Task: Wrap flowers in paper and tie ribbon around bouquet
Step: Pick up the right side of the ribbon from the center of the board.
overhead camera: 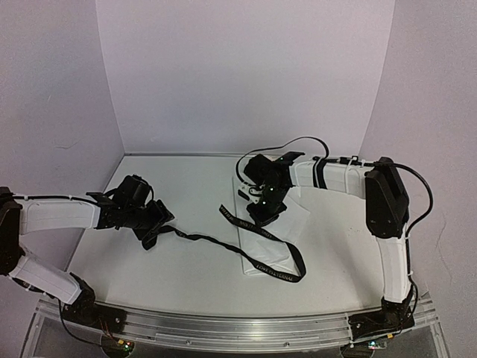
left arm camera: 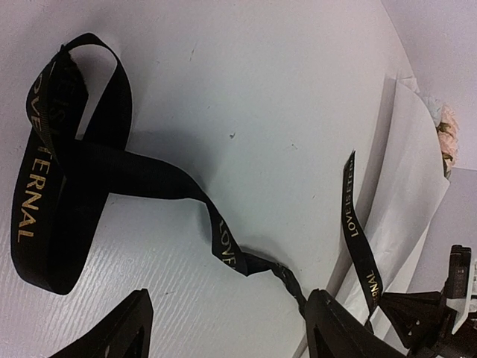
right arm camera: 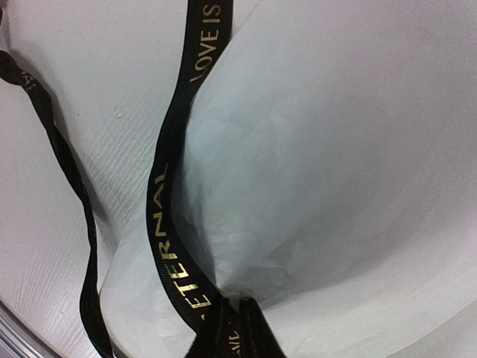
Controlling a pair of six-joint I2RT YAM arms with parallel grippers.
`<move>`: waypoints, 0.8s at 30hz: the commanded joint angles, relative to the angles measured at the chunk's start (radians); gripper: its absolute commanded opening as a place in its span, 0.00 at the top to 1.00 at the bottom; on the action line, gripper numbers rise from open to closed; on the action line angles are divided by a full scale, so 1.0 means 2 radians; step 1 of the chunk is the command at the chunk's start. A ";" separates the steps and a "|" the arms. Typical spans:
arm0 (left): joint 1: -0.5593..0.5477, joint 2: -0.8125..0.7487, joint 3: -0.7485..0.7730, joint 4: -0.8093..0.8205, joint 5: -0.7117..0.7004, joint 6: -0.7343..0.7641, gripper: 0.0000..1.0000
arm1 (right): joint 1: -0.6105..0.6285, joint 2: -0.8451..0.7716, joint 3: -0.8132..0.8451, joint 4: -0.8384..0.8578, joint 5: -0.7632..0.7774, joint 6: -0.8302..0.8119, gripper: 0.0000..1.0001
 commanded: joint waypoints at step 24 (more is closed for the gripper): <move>0.005 -0.008 -0.006 0.007 -0.005 0.015 0.26 | 0.001 0.012 0.030 -0.014 -0.010 0.019 0.39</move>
